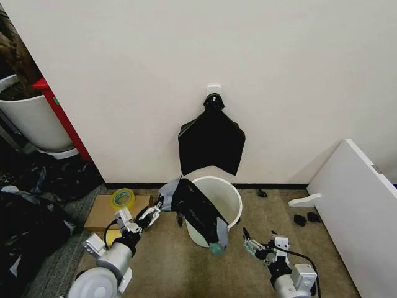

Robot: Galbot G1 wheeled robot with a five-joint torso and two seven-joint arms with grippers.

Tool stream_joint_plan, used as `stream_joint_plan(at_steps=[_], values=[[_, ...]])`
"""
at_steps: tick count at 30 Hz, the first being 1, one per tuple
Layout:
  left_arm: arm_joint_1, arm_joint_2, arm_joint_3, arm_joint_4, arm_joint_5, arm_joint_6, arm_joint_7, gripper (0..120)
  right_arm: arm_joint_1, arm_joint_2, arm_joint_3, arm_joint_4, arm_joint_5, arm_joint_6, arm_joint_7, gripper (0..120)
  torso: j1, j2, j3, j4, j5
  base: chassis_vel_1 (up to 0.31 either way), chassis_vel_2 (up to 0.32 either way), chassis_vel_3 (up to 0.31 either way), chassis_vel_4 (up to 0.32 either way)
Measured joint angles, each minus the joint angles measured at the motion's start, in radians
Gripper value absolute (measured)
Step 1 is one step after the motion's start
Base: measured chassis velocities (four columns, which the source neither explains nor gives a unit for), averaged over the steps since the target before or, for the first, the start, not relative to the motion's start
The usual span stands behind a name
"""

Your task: Place the garbage bag over the trash bin.

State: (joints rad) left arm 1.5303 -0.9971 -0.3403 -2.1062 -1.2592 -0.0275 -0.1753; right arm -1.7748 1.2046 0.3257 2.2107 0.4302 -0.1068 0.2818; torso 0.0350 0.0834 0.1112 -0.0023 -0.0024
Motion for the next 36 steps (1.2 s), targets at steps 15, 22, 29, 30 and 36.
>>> stream_joint_plan(at_steps=[15, 22, 29, 30, 36], values=[[-0.023, 0.017, 0.025, 0.042, 0.228, 0.004, 0.006, 100, 0.185, -0.111, -0.023, 0.102, 0.388, -0.155, -0.189, 100, 0.0, 0.0, 0.0, 0.0002, 0.0, 0.0, 0.0, 0.0, 0.0], [-0.072, 0.038, 0.054, 0.067, 0.309, -0.002, 0.03, 100, 0.311, -0.138, -0.085, 0.108, 0.592, -0.28, -0.179, 100, 0.0, 0.0, 0.0, -0.0004, -0.0002, 0.0, 0.0, 0.0, 0.0], [-0.08, 0.033, 0.088, 0.077, 0.356, -0.004, 0.041, 100, 0.468, -0.084, -0.215, 0.011, 0.666, -0.341, -0.121, 100, 0.0, 0.0, 0.0, 0.0, -0.0003, 0.0, 0.0, 0.0, 0.0], [-0.08, 0.033, 0.088, 0.077, 0.356, -0.004, 0.041, 100, 0.468, -0.084, -0.215, 0.011, 0.666, -0.341, -0.121, 100, 0.0, 0.0, 0.0, 0.0, -0.0003, 0.0, 0.0, 0.0, 0.0], [-0.074, 0.037, 0.09, 0.074, 0.366, -0.006, 0.043, 100, 0.553, -0.047, -0.269, -0.062, 0.663, -0.345, -0.079, 100, 0.0, 0.0, 0.0, 0.0001, -0.0003, 0.0, 0.0, 0.0, 0.0]])
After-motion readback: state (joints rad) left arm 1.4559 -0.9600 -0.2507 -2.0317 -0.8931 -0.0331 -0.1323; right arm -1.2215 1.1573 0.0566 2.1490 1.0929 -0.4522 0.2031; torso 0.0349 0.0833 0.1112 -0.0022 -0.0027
